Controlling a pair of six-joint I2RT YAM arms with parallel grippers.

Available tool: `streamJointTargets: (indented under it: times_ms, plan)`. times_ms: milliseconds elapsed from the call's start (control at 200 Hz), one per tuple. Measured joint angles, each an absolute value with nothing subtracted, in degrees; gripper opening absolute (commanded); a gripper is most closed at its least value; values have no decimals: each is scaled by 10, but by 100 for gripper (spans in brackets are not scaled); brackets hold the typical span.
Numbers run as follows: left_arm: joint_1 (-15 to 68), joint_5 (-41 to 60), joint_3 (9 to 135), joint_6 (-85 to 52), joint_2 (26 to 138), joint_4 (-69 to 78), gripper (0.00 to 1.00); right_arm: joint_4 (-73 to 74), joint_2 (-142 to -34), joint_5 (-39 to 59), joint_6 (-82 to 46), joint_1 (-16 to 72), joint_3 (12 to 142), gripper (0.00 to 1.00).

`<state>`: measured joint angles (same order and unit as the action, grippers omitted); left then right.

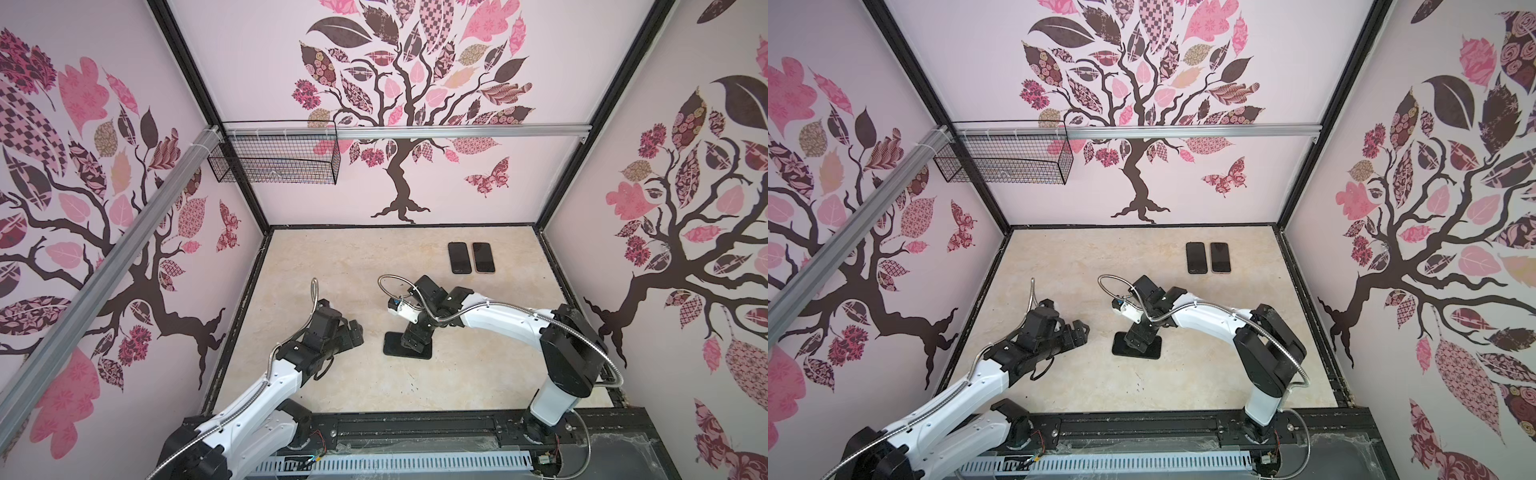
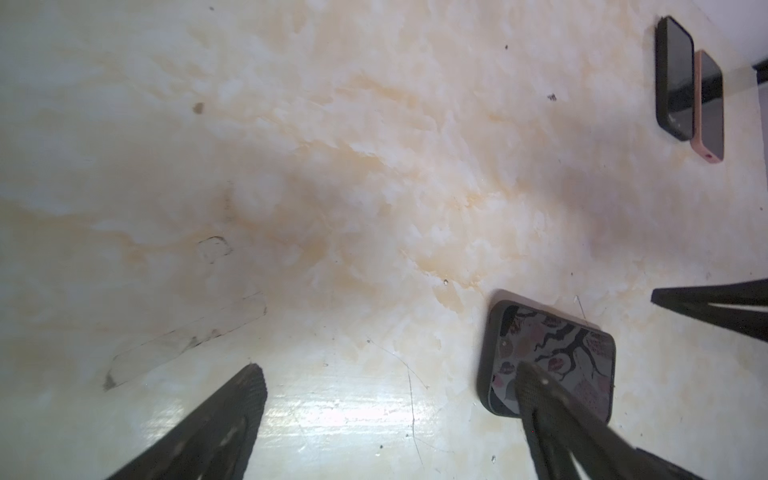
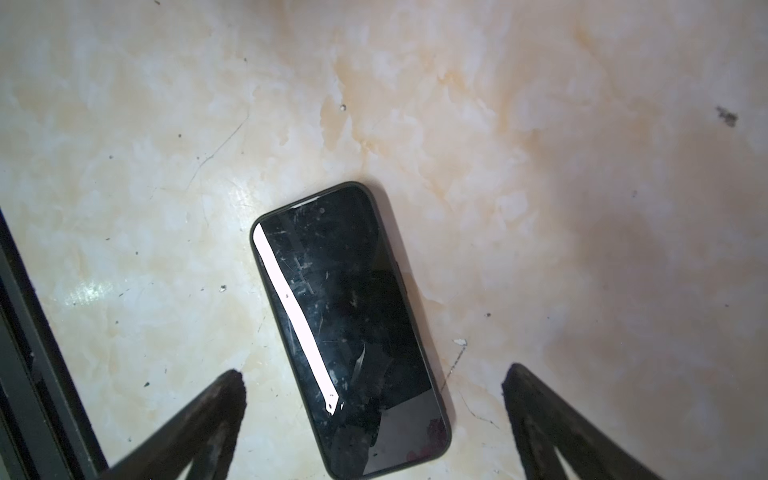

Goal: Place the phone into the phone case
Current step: 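Grasp the cased phone with the right gripper while the left gripper releases and withdraws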

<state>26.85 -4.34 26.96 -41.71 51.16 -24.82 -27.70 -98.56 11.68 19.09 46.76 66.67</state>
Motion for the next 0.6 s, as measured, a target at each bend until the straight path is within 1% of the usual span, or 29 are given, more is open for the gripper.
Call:
streamJointTargets:
  times_ms: [300,435,600]
  plan:
    - [266,-150,261,-457,389,-332,97,-286,-1055,117,245,479,671,100]
    - [266,-169,254,-468,360,-351,97,-283,-1061,109,255,481,671,100]
    - [265,-179,253,-470,349,-362,97,-281,-1073,93,260,483,671,99]
